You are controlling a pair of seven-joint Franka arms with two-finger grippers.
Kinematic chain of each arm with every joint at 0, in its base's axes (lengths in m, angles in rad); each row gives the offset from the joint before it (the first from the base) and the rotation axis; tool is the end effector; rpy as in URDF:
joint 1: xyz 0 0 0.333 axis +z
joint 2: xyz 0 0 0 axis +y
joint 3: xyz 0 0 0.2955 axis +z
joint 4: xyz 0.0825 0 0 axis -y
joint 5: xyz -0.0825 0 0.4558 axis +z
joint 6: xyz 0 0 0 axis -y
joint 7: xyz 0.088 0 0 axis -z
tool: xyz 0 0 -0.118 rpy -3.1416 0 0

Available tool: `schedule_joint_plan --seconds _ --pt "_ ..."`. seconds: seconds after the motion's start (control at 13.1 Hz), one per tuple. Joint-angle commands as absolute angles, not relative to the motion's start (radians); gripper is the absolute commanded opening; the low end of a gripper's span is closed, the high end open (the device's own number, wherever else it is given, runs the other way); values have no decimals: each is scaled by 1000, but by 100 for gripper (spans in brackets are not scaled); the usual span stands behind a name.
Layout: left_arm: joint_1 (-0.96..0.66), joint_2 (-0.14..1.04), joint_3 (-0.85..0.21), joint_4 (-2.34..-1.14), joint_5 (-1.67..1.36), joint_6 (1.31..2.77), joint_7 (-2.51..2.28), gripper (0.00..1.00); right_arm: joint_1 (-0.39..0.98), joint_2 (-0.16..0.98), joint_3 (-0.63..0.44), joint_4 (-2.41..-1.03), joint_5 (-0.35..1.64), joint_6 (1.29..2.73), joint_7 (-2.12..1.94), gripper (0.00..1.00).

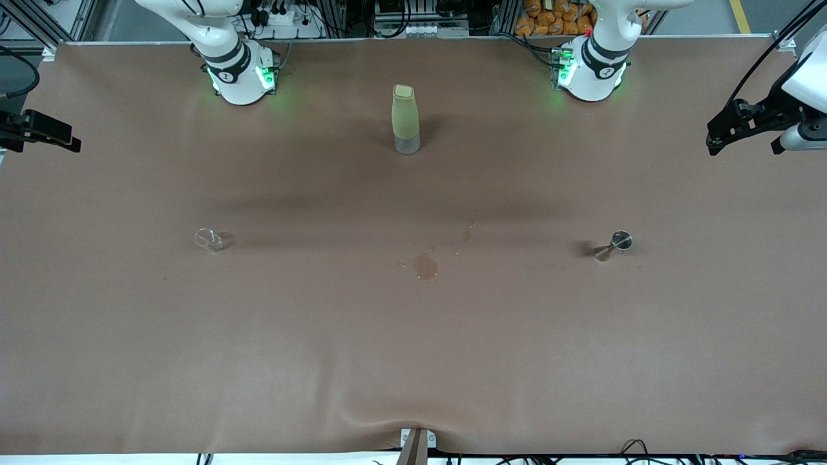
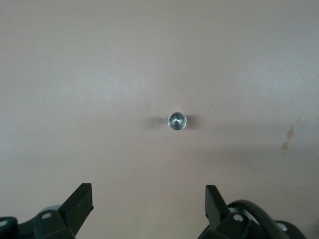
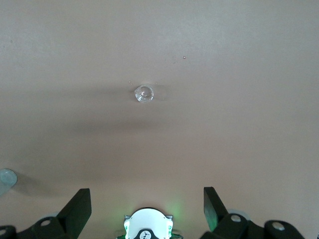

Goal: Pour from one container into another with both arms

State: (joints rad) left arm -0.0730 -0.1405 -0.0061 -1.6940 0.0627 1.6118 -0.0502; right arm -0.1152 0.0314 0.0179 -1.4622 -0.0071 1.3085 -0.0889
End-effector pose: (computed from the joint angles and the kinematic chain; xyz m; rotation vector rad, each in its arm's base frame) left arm 0.5880 -0.0396 0.6151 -3.0801 0.0456 -0.0960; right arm 0.6016 -0.0599 0.6110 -3.1174 0.0149 0.2890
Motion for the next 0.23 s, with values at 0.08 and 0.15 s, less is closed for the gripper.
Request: schedule_joint_plan --seconds 0.08,0.15 --pt "-80 -163 -3 -1704 32 1600 -61 100 -58 23 -29 -1470 -23 1307 -77 100" --pt "-81 -164 -2 -1703 25 1589 -63 100 -57 23 -29 -1470 -23 1308 -77 100"
